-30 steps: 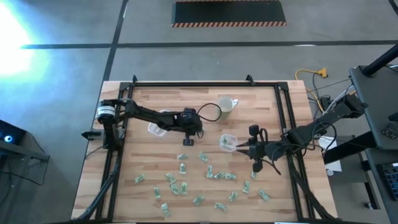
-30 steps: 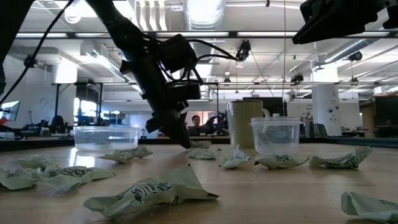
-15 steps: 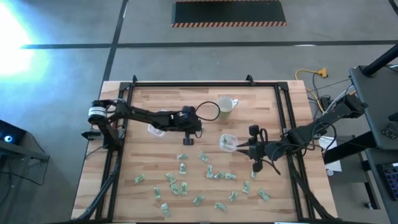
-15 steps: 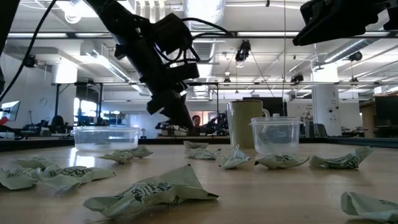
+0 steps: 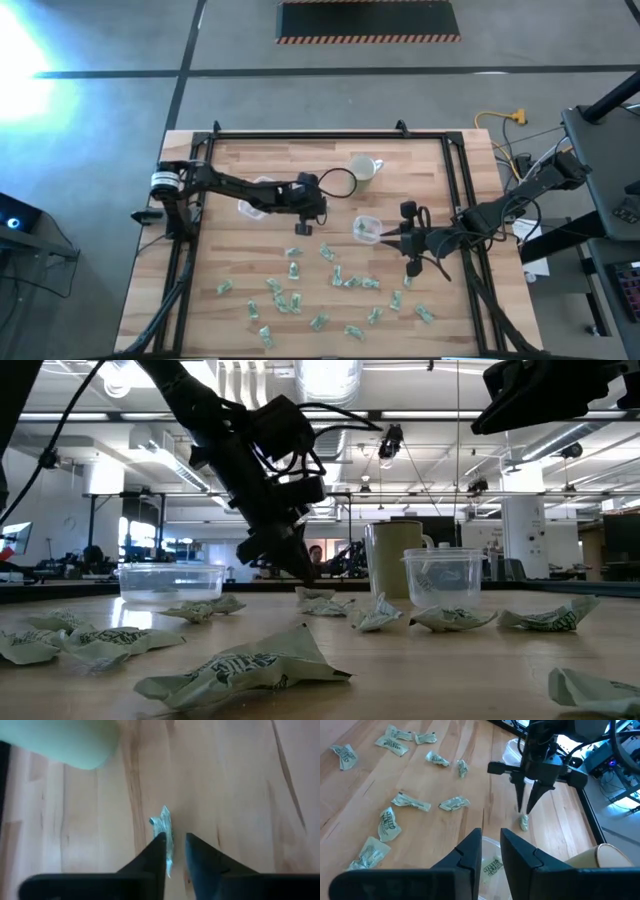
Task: Pick and place Stevia / Truvia into bins
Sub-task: Put the stevia packet into the left transparent container
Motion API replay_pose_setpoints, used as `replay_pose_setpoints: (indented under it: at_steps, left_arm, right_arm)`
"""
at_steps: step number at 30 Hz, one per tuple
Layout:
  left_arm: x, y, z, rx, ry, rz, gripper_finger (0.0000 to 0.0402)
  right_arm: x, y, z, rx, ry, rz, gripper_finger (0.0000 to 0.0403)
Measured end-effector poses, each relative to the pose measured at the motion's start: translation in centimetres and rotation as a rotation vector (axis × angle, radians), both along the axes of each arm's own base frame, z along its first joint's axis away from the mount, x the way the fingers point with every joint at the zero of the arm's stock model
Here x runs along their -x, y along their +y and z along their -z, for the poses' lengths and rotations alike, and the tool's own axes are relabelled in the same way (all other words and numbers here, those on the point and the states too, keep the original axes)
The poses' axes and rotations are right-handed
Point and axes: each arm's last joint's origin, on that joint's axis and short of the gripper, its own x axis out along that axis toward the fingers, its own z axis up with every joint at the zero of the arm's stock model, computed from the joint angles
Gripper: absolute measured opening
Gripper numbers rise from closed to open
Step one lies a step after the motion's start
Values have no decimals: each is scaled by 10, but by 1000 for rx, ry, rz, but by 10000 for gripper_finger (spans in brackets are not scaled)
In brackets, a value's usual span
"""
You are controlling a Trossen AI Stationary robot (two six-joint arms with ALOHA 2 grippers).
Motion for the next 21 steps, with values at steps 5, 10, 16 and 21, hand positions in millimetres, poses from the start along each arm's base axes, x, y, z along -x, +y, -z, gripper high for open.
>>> replay_pose_setpoints:
  at_steps: [5,10,16,21]
  left_arm:
    - [-1,3,4,-41,10,-40,123]
    - [-1,3,7,-47,19,-48,147]
    - [0,7,13,-19,38,-70,131]
    - [0,9,15,-12,47,-71,98]
  right_arm:
    - [0,0,0,-4,-1,2,60]
    - [0,0,1,-9,0,6,60]
    - [0,0,1,-8,0,6,56]
    - [0,0,1,-8,0,6,58]
